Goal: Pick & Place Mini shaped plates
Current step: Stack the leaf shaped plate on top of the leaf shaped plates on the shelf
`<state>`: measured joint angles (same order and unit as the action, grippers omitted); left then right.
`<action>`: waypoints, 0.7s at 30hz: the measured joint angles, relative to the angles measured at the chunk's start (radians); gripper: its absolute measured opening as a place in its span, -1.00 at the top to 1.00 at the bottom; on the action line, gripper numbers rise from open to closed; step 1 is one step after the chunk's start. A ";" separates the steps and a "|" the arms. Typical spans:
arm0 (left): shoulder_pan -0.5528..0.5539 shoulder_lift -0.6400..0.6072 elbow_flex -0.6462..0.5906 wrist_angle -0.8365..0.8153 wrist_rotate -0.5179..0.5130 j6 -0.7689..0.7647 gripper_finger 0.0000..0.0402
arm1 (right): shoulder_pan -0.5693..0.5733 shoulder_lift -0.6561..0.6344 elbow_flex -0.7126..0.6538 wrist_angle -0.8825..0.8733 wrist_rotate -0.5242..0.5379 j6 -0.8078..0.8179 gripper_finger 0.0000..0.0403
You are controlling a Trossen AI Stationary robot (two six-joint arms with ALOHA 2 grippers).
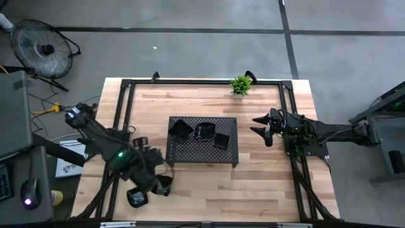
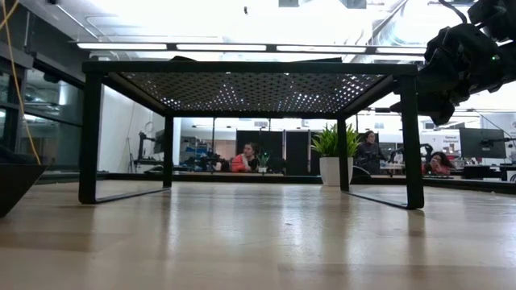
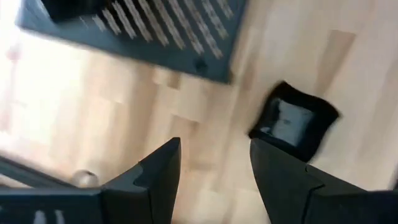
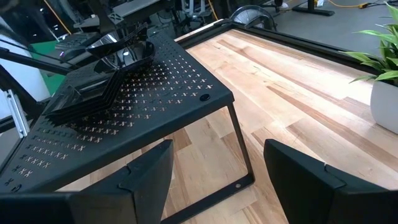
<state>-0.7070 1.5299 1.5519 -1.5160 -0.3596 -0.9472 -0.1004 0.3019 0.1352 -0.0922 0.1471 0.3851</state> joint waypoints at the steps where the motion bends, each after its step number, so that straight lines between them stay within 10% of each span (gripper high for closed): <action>1: -0.021 -0.013 -0.025 0.020 0.009 -0.040 0.06 | 0.000 0.000 0.000 0.000 0.000 0.000 -0.22; 21: -0.330 -0.179 -0.652 0.676 0.283 -0.444 0.06 | 0.000 0.000 0.000 0.000 0.000 0.000 -0.22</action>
<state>-1.0370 1.3510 0.9001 -0.8399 -0.0766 -1.3912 -0.1001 0.3019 0.1352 -0.0925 0.1471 0.3851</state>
